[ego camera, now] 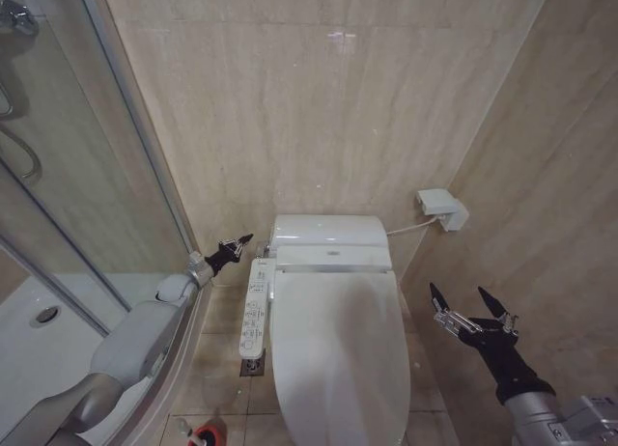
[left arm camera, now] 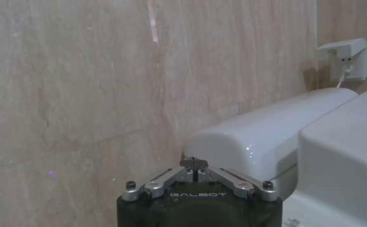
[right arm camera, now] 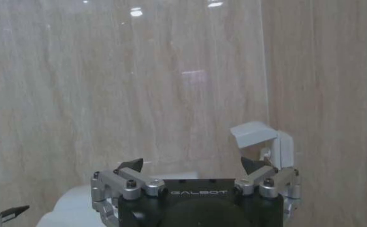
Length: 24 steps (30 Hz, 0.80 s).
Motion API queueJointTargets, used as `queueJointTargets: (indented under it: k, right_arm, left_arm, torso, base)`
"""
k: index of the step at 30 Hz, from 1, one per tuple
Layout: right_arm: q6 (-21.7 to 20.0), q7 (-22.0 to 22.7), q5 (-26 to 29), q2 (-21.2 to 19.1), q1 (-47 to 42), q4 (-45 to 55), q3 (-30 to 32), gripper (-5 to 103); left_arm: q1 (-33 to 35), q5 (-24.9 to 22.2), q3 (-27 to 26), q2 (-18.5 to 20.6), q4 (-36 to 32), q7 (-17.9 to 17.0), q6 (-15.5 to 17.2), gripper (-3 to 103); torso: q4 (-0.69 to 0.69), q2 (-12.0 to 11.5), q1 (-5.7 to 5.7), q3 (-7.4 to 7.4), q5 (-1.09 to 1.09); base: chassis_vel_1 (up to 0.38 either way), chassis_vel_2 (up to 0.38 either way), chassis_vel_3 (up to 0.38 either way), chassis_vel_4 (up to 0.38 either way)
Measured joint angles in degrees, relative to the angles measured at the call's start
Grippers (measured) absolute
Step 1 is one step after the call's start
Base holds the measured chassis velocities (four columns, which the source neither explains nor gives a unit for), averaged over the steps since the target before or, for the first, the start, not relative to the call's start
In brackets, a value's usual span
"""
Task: Open the toilet lid, clean the toilet bowl with a toilet brush, close the toilet lid, and flush.
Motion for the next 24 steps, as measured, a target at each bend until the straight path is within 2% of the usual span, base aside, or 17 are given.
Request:
queueJointTargets:
  k: [7, 17, 20, 24]
  right_arm:
    - [0.0, 0.0, 0.0, 0.0, 0.0, 0.0, 0.0, 100]
    - [0.0, 0.0, 0.0, 0.0, 0.0, 0.0, 0.0, 100]
    - [0.0, 0.0, 0.0, 0.0, 0.0, 0.0, 0.0, 100]
    - [0.0, 0.0, 0.0, 0.0, 0.0, 0.0, 0.0, 100]
  left_arm:
    - [0.2, -0.1, -0.1, 0.1, -0.1, 0.4, 0.0, 0]
    - [0.2, -1.0, -0.1, 0.0, 0.0, 1.1, -0.2, 0]
    - [0.2, -1.1, -0.1, 0.1, 0.0, 1.2, -0.4, 0]
    - [0.3, -1.3, -0.2, 0.5, 0.0, 1.6, -0.4, 0]
  torso:
    - [-0.02, 0.0, 0.00, 0.00, 0.00]
    - [-0.04, 0.0, -0.01, 0.00, 0.01]
    - [-0.05, 0.0, -0.01, -0.01, 0.08]
    - [-0.03, 0.0, -0.01, -0.01, 0.00]
  base:
    - [-0.056, -0.001, 0.074, 0.032]
    - [-0.145, -0.137, 0.121, 0.140]
    - [-0.121, -0.104, 0.080, 0.068]
    - [-0.009, -0.013, 0.015, 0.000]
